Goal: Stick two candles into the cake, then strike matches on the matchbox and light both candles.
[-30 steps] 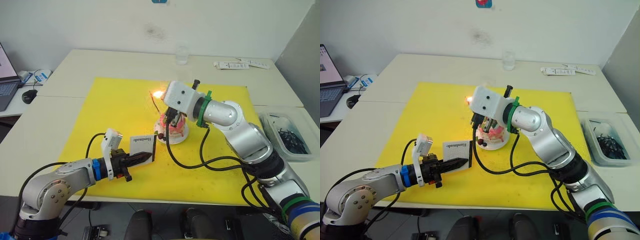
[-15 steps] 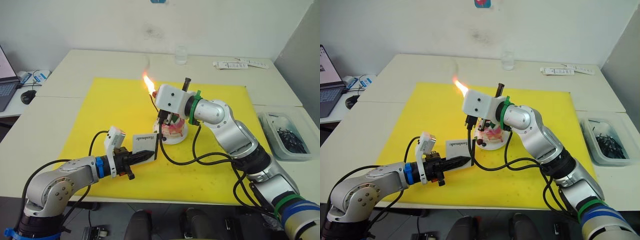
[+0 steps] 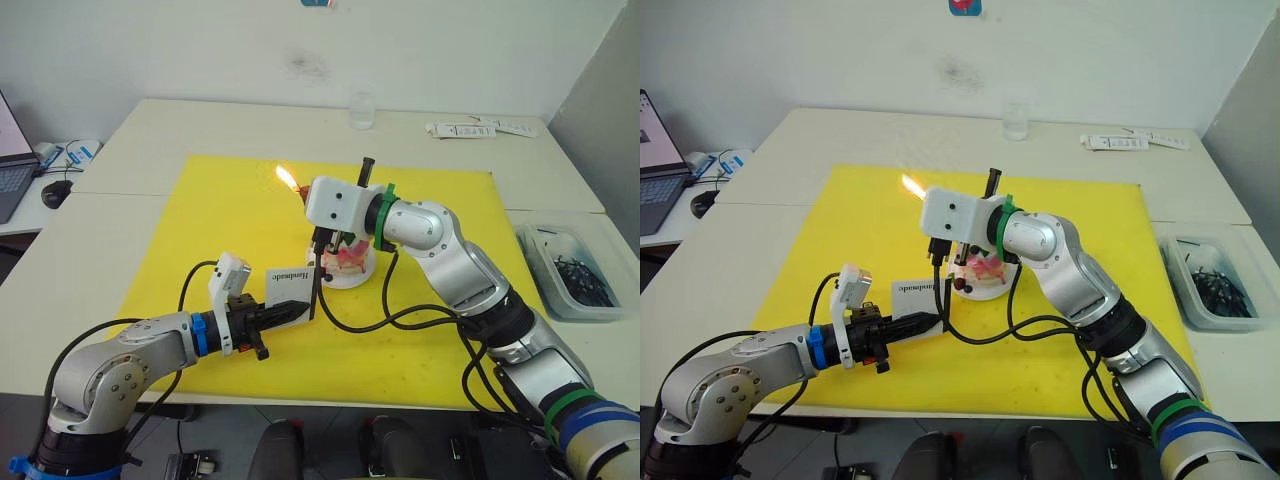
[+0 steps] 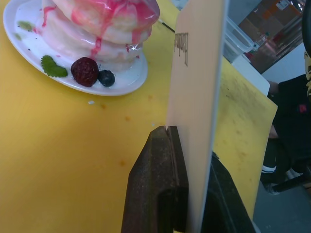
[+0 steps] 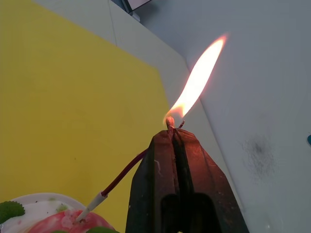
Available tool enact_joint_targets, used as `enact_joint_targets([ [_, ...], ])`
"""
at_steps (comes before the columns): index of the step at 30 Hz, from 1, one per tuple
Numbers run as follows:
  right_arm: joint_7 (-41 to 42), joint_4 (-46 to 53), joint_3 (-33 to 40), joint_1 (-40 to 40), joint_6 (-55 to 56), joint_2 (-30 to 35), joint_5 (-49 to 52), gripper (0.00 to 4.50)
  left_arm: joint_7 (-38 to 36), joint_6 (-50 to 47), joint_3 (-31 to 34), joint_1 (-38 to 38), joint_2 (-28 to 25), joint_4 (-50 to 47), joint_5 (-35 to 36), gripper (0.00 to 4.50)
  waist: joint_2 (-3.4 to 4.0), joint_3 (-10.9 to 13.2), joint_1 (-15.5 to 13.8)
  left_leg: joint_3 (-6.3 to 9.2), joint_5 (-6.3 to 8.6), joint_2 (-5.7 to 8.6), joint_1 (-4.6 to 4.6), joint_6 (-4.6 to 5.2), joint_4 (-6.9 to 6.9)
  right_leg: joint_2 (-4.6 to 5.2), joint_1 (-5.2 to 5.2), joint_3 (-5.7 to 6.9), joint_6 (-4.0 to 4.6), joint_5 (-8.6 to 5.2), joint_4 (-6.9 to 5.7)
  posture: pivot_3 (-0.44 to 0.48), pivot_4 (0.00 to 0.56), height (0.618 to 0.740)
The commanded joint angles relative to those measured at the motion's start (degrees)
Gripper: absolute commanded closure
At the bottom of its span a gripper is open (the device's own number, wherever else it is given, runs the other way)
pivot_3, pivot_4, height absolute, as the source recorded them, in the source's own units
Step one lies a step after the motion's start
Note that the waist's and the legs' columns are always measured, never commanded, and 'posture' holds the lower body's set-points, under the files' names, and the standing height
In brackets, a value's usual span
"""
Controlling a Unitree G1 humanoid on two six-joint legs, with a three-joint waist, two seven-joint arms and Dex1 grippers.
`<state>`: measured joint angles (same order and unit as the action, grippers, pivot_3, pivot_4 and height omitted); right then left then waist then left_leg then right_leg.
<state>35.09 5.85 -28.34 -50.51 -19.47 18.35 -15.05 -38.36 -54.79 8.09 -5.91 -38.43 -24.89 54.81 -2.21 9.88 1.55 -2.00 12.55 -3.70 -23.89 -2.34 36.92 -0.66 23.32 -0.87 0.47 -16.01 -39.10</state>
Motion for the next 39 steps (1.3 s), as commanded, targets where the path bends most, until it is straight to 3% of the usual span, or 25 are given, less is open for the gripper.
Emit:
enact_joint_targets([
  [1,0.5,0.8,1.3,-0.1,0.6,-0.3,-0.6,4.47,-1.1,1.2,-0.3,-0.6,0.2,-0.5,-0.4,4.50,0.00,0.0,0.0,0.00,0.00,0.00,0.00,0.00,0.00,0.00,0.00,0.00,0.00,0.00,0.00,0.000,0.150,0.740],
  [39,2.0,-0.2,3.4,0.4,3.0,0.6,-2.3,4.47,-2.7,1.5,-0.8,-0.2,0.9,-0.2,-1.7,4.50,0.00,0.0,0.0,0.00,0.00,0.01,0.00,0.00,0.00,0.00,0.00,0.00,0.00,0.00,0.00,0.000,0.150,0.740],
])
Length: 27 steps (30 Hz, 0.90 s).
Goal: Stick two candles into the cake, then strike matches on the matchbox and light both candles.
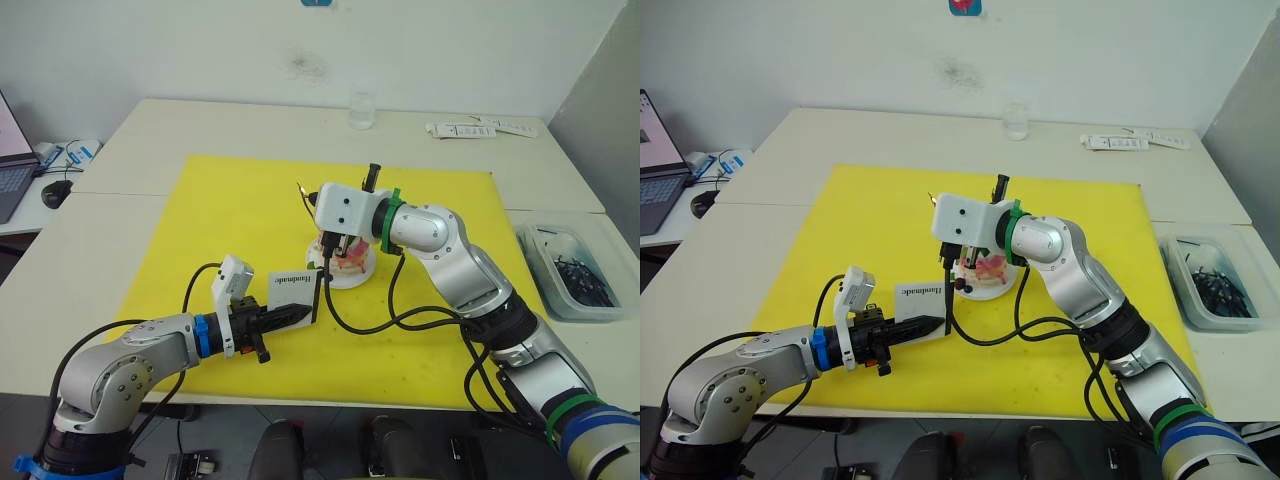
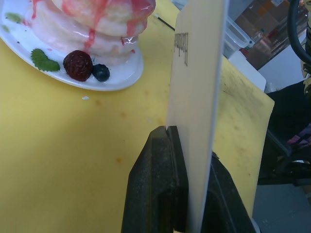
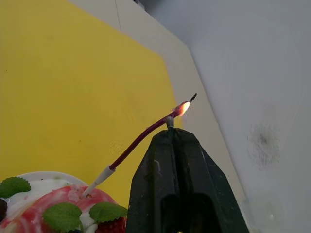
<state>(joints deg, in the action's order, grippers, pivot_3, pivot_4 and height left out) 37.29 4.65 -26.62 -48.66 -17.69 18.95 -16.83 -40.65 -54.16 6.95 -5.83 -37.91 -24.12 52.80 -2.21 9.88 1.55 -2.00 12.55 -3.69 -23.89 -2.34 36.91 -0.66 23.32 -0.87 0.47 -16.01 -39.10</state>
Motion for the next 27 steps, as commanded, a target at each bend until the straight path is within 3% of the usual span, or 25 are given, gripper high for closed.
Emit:
enact_joint_targets([
  [1,-0.1,1.0,1.7,-1.4,1.2,0.0,-0.5,4.47,-0.5,0.9,0.3,-0.3,0.4,-1.0,0.3,4.50,0.00,0.0,0.0,0.00,0.00,0.00,0.00,0.00,0.00,0.00,0.00,0.00,0.00,0.00,0.00,0.000,0.150,0.740],
  [27,0.4,0.5,1.5,-1.3,2.2,-0.3,-1.1,4.47,-1.1,0.9,-0.1,0.0,0.2,-1.0,0.3,4.50,0.00,0.0,0.0,0.00,0.00,0.00,0.00,0.00,0.00,0.00,0.00,0.00,0.00,0.00,0.00,0.000,0.150,0.740],
])
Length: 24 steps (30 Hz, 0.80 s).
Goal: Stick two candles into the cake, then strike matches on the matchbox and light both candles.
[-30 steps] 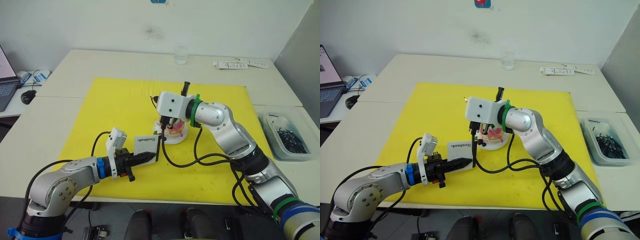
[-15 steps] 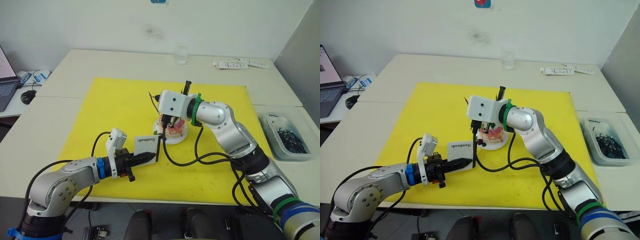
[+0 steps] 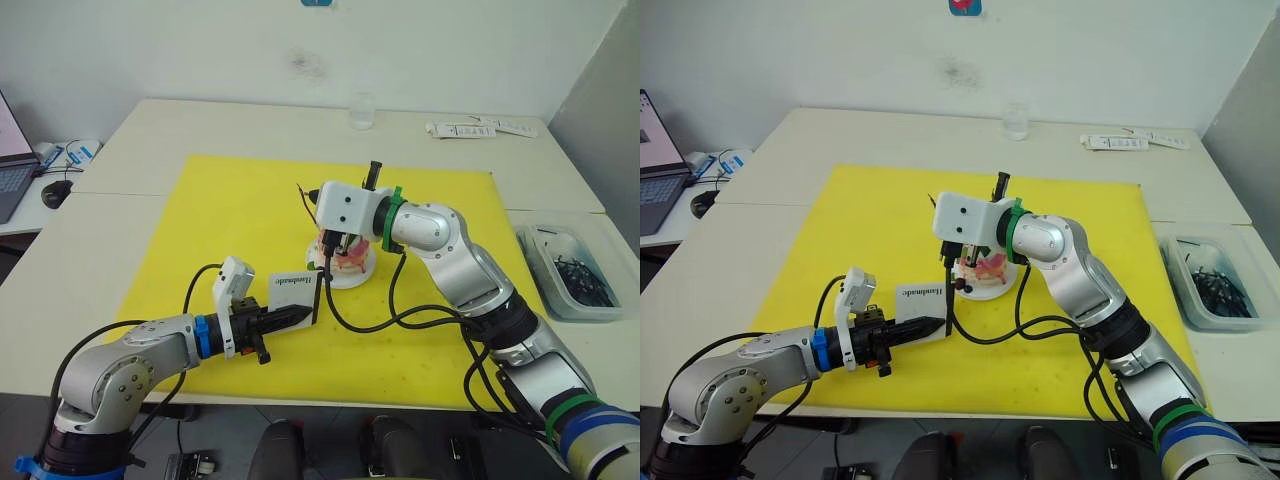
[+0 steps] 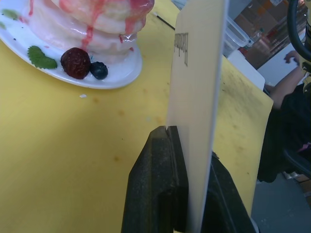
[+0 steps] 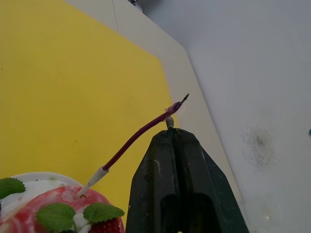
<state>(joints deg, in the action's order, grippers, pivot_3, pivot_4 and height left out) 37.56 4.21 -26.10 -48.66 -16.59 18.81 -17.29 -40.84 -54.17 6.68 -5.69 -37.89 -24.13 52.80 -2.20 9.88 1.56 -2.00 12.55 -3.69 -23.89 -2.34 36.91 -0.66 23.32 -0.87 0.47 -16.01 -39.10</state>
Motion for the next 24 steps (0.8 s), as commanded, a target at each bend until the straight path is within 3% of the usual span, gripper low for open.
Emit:
enact_joint_targets([
  [1,0.1,0.9,0.9,-1.3,1.2,-0.2,-0.7,4.47,-1.0,1.0,0.1,0.0,0.2,-1.0,0.3,4.50,0.00,0.0,0.0,0.00,0.00,0.00,0.00,0.00,0.00,0.00,0.00,0.00,0.00,0.00,0.00,0.000,0.150,0.740],
  [24,0.4,0.9,1.0,-1.3,1.5,-0.2,-0.7,4.47,-1.6,1.5,0.0,0.7,0.3,-1.1,-0.1,4.50,0.00,0.0,0.0,0.00,0.00,0.00,0.00,0.00,0.00,0.00,0.00,0.00,0.00,0.00,0.00,0.000,0.150,0.740],
])
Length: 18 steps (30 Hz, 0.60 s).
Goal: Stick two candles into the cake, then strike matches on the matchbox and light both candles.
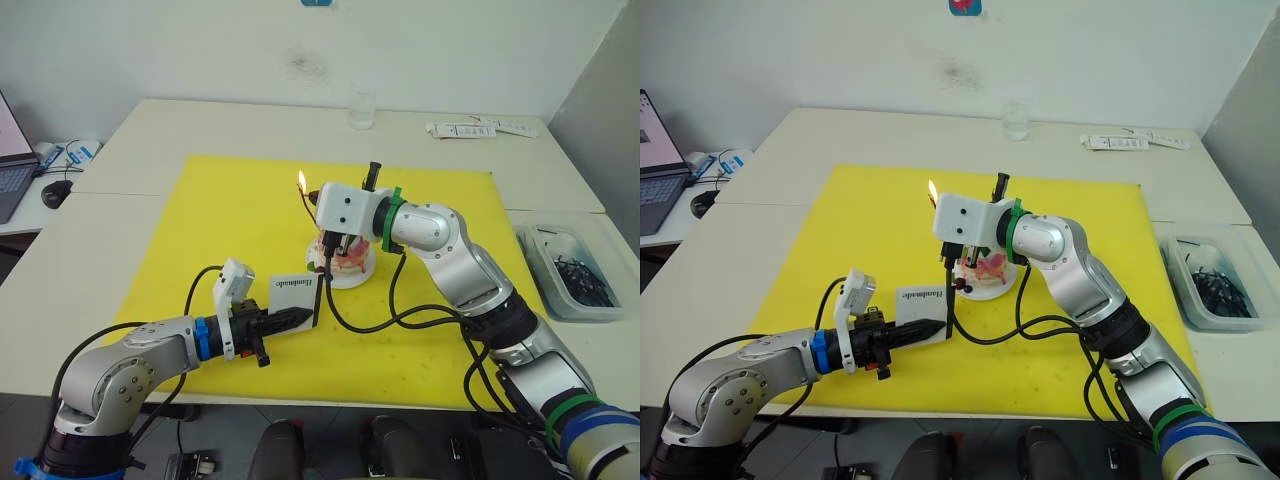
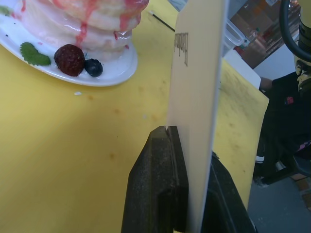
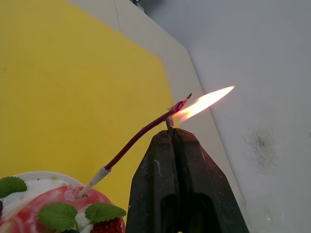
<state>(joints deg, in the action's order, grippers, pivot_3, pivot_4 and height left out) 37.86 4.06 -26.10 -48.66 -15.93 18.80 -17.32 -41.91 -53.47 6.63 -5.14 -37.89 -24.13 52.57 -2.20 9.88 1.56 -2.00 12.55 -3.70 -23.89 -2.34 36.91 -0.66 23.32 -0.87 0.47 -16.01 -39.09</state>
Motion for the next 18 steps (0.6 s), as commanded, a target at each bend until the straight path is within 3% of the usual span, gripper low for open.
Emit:
enact_joint_targets([
  [1,0.1,1.1,1.0,-1.3,0.9,-0.2,-0.7,4.47,-0.5,0.9,0.0,0.1,0.3,-1.1,0.1,4.50,0.00,0.0,0.0,0.00,0.00,0.00,0.00,0.00,0.00,0.00,0.00,0.00,0.00,0.00,0.00,0.000,0.150,0.740],
  [18,3.6,8.7,2.5,1.1,-4.2,1.3,1.3,4.47,-0.5,1.5,-0.9,-1.4,1.0,0.5,-1.0,4.50,0.01,0.0,0.0,0.01,0.00,0.00,0.00,0.00,-0.01,0.00,0.00,0.02,0.00,0.00,0.01,0.000,0.150,0.740],
])
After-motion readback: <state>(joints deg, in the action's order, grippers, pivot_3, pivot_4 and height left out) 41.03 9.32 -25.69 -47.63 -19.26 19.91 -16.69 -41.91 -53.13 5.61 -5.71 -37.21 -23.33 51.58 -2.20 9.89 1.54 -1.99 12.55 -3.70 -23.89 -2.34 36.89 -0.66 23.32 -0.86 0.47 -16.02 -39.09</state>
